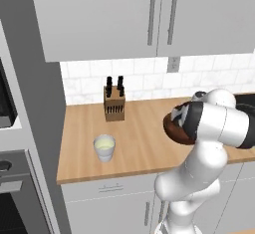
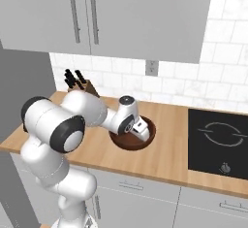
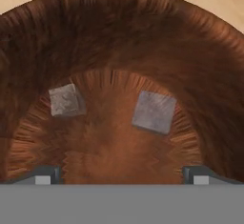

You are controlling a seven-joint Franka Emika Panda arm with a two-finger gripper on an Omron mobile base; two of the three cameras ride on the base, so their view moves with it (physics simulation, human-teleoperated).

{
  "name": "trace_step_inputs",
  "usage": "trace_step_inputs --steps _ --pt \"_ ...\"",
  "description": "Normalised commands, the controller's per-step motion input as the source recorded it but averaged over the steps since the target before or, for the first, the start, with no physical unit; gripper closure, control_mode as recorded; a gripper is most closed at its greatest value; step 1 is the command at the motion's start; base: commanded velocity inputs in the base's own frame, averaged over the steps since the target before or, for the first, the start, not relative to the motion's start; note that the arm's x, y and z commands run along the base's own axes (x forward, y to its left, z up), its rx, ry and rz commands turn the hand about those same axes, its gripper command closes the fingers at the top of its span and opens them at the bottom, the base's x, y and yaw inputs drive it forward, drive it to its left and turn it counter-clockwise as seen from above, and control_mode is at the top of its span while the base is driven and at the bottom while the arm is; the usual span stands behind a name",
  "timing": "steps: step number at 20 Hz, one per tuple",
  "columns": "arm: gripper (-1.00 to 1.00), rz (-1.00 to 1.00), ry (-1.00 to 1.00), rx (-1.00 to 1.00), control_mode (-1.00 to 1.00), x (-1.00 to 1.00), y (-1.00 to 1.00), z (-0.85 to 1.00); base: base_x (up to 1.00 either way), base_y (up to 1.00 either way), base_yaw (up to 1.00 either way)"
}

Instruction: Grab a lemon wedge from the fridge and one ice cube from the ice bowl, and put them in the glass of lemonade.

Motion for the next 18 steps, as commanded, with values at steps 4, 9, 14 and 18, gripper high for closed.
trace_step_inputs --steps 4,9,14,18 --pt "-1.0 -0.01 -0.02 0.0 -1.0 -0.06 0.01 0.0 0.0 0.0 0.0" --pt "-1.0 -0.01 0.0 0.0 -1.0 0.25 -0.01 0.0 0.0 0.0 0.0" --pt "-1.0 0.0 0.0 0.0 -1.0 0.25 0.0 0.0 0.0 0.0 0.0" --pt "-1.0 0.03 0.01 0.0 -1.0 0.02 0.0 0.0 0.0 0.0 0.0"
